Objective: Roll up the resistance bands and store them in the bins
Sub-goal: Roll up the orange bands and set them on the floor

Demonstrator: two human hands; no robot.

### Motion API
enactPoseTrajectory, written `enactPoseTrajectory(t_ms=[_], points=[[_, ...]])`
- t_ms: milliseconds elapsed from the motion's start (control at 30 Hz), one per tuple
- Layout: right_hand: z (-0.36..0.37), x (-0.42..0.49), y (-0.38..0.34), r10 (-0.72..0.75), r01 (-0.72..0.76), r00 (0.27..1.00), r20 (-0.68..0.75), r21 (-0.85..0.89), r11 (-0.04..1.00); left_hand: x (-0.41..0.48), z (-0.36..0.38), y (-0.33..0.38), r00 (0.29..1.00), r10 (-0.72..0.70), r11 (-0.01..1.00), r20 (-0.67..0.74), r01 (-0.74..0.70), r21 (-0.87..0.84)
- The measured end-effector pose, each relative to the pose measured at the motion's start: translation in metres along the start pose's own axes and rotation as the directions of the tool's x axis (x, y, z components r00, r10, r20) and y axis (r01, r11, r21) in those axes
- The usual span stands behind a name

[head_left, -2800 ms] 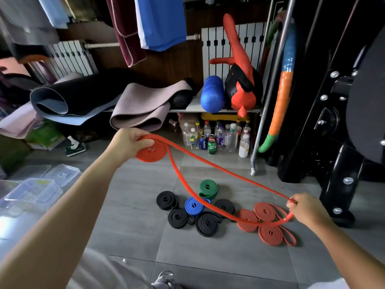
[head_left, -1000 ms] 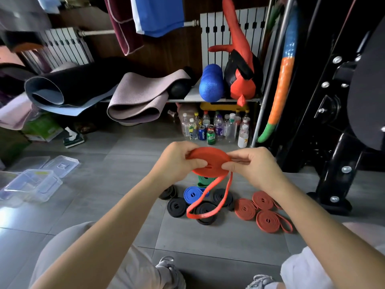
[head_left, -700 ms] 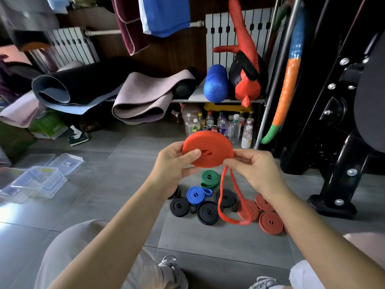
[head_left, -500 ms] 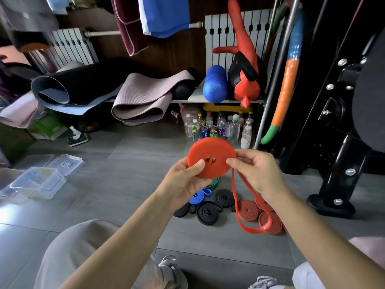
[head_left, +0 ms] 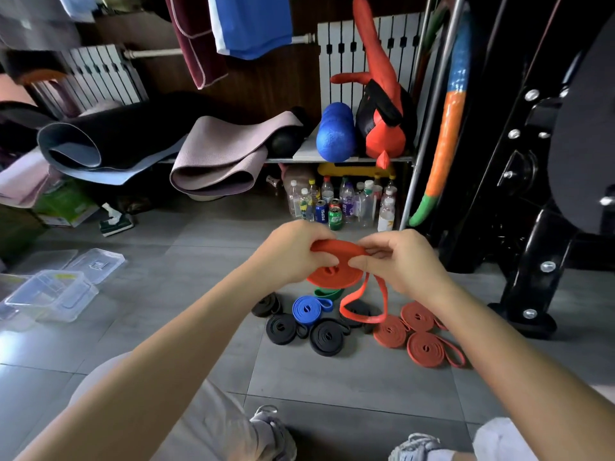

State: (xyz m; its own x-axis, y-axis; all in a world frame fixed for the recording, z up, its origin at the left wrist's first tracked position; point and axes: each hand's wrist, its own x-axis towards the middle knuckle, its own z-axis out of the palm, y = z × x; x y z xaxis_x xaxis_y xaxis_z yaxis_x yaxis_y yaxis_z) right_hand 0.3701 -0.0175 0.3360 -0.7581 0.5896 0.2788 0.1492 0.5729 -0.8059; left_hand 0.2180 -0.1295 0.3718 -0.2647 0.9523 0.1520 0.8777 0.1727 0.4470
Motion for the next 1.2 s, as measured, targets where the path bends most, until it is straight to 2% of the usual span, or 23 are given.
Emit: enactPoseTrajectory(t_ms=[67, 133, 233, 367, 467, 533, 567, 600, 633, 700, 733, 767, 833, 900, 1000, 1100, 1200], points=[[-0.004, -0.001, 0.003, 0.027, -0.027, 1.000, 0.000, 0.133, 0.991, -0.001, -0.001, -0.003, 0.999, -0.048, 0.970, -0.002, 0.046, -0.239], [-0.006, -0.004, 0.008, 0.079, -0.075, 0.997, -0.010, 0.237, 0.969, -0.004, 0.000, -0.005, 0.992, -0.124, 0.859, 0.001, 0.108, -0.501], [-0.007, -0.011, 0.015, 0.140, -0.114, 0.989, -0.042, 0.370, 0.922, -0.007, 0.005, -0.007, 0.973, -0.230, 0.674, -0.002, 0.157, -0.722], [-0.002, -0.016, 0.020, 0.132, -0.066, 0.983, -0.126, 0.428, 0.901, -0.013, 0.019, -0.007, 0.956, -0.292, 0.414, 0.016, 0.141, -0.899], [0.000, -0.019, 0.021, 0.203, -0.108, 0.972, -0.122, 0.533, 0.839, -0.018, 0.032, -0.005, 0.951, -0.287, 0.187, 0.112, 0.171, -0.967], [-0.001, -0.020, 0.023, 0.225, -0.126, 0.967, -0.117, 0.546, 0.828, -0.022, 0.041, -0.005, 0.943, -0.282, 0.081, 0.179, 0.210, -0.974], [-0.001, -0.021, 0.024, 0.220, -0.131, 0.969, -0.110, 0.525, 0.841, -0.023, 0.044, -0.005, 0.937, -0.281, 0.062, 0.210, 0.236, -0.970], [-0.002, -0.022, 0.024, 0.213, -0.138, 0.972, -0.100, 0.490, 0.861, -0.024, 0.045, -0.005, 0.933, -0.283, 0.101, 0.222, 0.259, -0.961], [-0.003, -0.022, 0.025, 0.208, -0.146, 0.974, -0.092, 0.447, 0.883, -0.023, 0.043, -0.007, 0.937, -0.289, 0.229, 0.196, 0.266, -0.936], [-0.003, -0.021, 0.025, 0.205, -0.166, 0.975, -0.082, 0.339, 0.926, -0.017, 0.034, -0.009, 0.963, -0.263, 0.617, 0.063, 0.218, -0.757], [-0.003, -0.020, 0.025, 0.194, -0.170, 0.978, -0.078, 0.250, 0.953, -0.013, 0.028, -0.008, 0.976, -0.216, 0.756, 0.010, 0.173, -0.632], [-0.003, -0.019, 0.024, 0.170, -0.160, 0.983, -0.070, 0.135, 0.978, -0.009, 0.022, -0.004, 0.987, -0.162, 0.845, -0.005, 0.136, -0.517], [-0.002, -0.016, 0.019, 0.104, -0.107, 0.994, -0.042, -0.077, 0.991, -0.002, 0.016, 0.005, 0.997, -0.064, 0.959, 0.050, 0.075, -0.272], [-0.002, -0.013, 0.014, 0.065, -0.069, 0.997, -0.029, -0.173, 0.983, 0.002, 0.015, 0.012, 0.992, -0.024, 0.997, 0.126, 0.033, -0.069], [-0.005, -0.010, 0.011, 0.068, -0.072, 0.997, -0.035, -0.130, 0.989, 0.006, 0.013, 0.014, 0.993, -0.047, 0.998, 0.107, 0.051, -0.031], [-0.011, -0.008, 0.015, 0.125, -0.120, 0.992, -0.030, 0.124, 0.985, 0.009, 0.013, 0.012, 0.998, -0.053, 0.994, 0.033, 0.056, -0.098], [-0.015, -0.010, 0.024, 0.169, -0.158, 0.985, -0.018, 0.263, 0.952, 0.007, 0.014, 0.005, 0.993, -0.122, 0.934, -0.010, 0.111, -0.341]])
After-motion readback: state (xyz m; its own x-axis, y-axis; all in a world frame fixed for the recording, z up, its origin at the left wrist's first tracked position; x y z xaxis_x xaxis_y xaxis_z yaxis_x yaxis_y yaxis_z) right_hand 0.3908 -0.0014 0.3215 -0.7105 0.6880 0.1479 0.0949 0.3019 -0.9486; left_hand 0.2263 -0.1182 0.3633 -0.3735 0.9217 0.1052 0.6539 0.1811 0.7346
